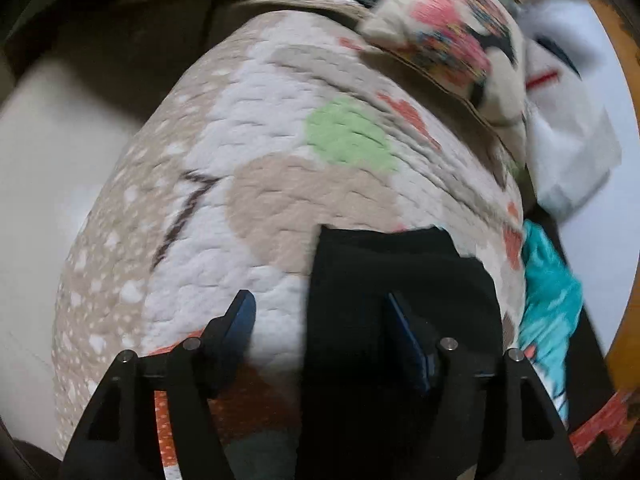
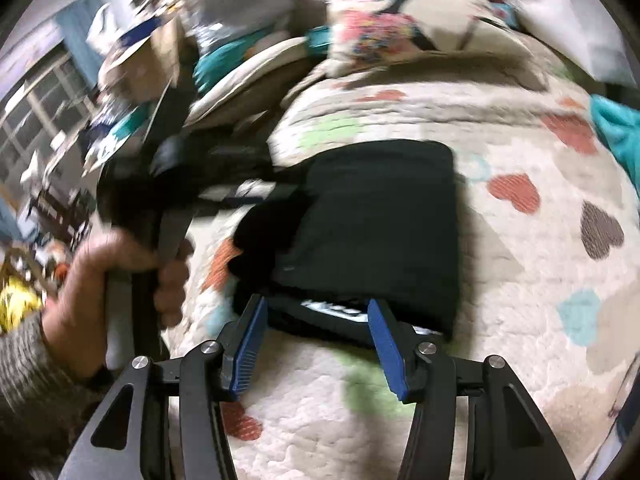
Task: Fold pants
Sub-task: 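Lower the folded pants onto the quilt and open both grippers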
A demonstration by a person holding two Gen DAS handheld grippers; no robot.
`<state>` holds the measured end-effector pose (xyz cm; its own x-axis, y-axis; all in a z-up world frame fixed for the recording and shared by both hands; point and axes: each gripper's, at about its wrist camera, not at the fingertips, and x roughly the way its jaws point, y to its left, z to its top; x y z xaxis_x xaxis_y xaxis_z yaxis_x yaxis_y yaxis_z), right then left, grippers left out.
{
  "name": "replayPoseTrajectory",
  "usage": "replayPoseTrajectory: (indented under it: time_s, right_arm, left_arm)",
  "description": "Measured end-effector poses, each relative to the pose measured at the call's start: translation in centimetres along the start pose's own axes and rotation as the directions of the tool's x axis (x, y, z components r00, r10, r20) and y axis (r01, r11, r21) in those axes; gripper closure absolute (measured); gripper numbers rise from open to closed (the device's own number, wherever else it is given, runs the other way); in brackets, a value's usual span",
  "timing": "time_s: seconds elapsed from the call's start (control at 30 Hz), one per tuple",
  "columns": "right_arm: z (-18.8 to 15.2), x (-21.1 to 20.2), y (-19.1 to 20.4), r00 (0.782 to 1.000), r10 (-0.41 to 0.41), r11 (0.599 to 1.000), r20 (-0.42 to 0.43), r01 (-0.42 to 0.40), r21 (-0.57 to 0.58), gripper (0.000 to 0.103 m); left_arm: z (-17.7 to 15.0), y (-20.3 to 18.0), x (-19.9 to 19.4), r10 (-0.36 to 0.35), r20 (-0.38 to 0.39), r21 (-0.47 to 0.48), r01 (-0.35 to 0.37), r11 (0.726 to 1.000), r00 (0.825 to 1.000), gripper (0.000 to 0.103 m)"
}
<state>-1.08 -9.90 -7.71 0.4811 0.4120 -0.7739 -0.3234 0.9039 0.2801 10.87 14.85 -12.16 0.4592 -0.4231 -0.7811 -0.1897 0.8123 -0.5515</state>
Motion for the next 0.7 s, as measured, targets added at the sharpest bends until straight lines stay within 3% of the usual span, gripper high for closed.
replayPoseTrajectory:
  time_s: [0.23, 0.43, 0.5, 0.6, 0.7]
  right_arm:
    - [0.1, -0.5, -0.8, 0.999, 0.033, 0.999, 0.022, -0.034, 0.034, 0.046]
    - [0.0, -3.2, -2.7, 0.984, 0.135, 0.979, 0.117, -0.150, 0.136, 0.046]
    - [0.0, -3.2, -3.6, 0.980, 0.146, 0.968, 0.137, -0.170, 0.185, 0.046]
    - [-0.3, -2.2, -5.5, 0.975, 0.160, 0.936, 0.154, -0.199, 0.291, 0.046]
    - [-1.6, -0.3, -6.9, 0.980, 0.172, 0.908, 0.105, -0.199, 0.370, 0.046]
  left_arm:
    - [-0.2, 1.8, -4.1, 0.100, 0.062, -0.031, -0.099, 0.995, 0.993, 0.036]
    - [-3.2, 0.1, -7.5, 0.124, 0.142, -0.008, -0.124, 0.992, 0.982, 0.036]
    - [-4.2, -1.3, -7.6, 0.122, 0.154, 0.036, -0.129, 0.991, 0.981, 0.036]
    - [-5.2, -3.1, -5.6, 0.116, 0.111, 0.095, -0.127, 0.987, 0.987, 0.036]
    - [-6.4, -2.8, -3.3, 0.195, 0.070, 0.097, -0.201, 0.975, 0.978, 0.036]
